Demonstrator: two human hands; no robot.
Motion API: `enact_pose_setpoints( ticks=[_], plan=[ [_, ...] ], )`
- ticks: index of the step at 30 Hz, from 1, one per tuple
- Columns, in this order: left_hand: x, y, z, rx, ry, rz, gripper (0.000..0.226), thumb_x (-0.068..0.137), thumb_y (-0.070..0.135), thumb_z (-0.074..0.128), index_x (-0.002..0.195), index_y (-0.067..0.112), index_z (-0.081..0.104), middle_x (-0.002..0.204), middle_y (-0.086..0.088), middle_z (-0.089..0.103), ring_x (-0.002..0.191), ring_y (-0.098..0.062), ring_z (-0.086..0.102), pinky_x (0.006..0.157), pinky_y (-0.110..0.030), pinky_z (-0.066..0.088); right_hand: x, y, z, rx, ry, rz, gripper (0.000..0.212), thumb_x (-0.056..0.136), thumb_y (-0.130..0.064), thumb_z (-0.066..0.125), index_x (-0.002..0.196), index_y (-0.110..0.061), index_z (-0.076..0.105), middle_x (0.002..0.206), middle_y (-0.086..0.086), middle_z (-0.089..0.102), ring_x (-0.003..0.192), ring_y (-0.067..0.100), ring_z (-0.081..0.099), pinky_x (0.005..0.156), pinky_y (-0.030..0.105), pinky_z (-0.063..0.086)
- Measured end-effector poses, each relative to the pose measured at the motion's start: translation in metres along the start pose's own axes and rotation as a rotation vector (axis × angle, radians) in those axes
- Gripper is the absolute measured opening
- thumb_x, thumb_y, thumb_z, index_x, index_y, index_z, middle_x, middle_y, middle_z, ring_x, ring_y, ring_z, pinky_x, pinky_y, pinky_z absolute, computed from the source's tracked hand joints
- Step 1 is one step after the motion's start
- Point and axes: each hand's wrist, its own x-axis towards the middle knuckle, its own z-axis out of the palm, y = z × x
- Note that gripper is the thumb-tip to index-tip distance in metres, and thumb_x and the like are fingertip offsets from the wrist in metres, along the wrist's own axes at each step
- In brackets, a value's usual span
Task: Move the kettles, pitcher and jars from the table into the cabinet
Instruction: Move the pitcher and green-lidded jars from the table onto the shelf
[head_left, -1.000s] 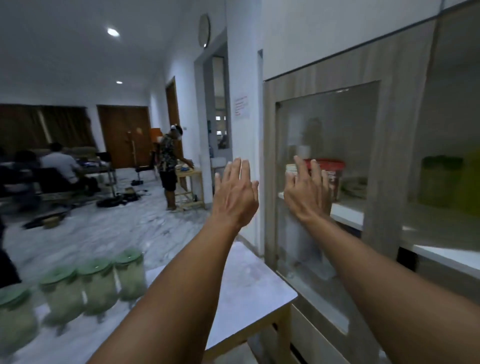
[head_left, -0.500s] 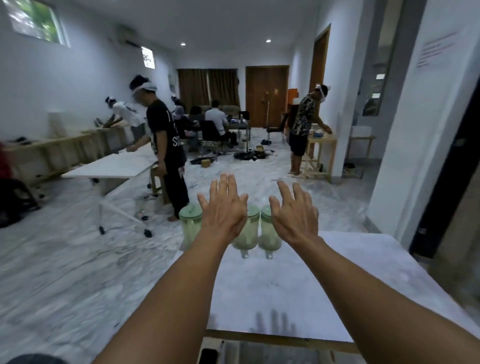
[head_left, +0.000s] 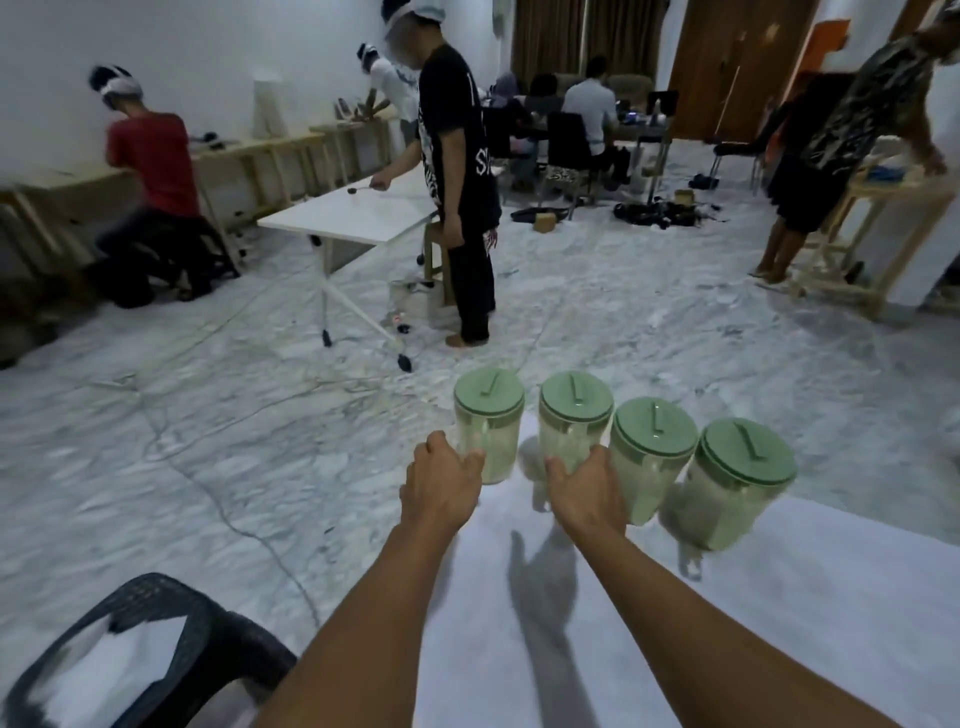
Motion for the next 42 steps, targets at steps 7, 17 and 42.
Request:
enact_pose_setpoints(
  ticks=[7, 17, 42],
  plan=[
    [0.049, 0.003, 0.050, -0.239, 0.018, -0.158, 0.065, 0.085, 0.041, 0.071, 0.135, 0.005, 0.048, 0.131, -0.015, 0.060, 0.122, -0.034, 0.056, 0.097, -0.038, 0.046, 0.064, 0.013, 0.026, 0.031, -0.041, 0.126, 0.054, 0.084, -0.049, 0.065, 0.119, -0.009, 0.061, 0.119, 0.018, 0.066, 0.110, 0.039, 0.062, 0.088, 0.038, 0.047],
    [0.069, 0.014, 0.064, -0.205, 0.090, -0.183, 0.039, 0.099, 0.038, 0.051, 0.119, 0.004, 0.054, 0.119, -0.018, 0.064, 0.110, -0.039, 0.060, 0.082, -0.037, 0.045, 0.078, 0.015, 0.037, 0.095, -0.038, 0.074, 0.028, 0.091, -0.029, 0.060, 0.108, -0.008, 0.062, 0.108, 0.018, 0.070, 0.101, 0.037, 0.064, 0.083, 0.033, 0.046],
    [-0.058, 0.167, -0.131, -0.733, -0.222, 0.528, 0.047, 0.098, 0.047, 0.046, 0.119, 0.005, 0.052, 0.111, -0.002, 0.057, 0.099, -0.025, 0.054, 0.078, -0.034, 0.039, -0.106, -0.129, -0.166, 0.576, 0.870, -0.075, 0.027, 0.084, -0.028, 0.051, 0.101, -0.009, 0.060, 0.093, 0.014, 0.069, 0.088, 0.034, 0.065, 0.072, 0.035, 0.044]
  ],
)
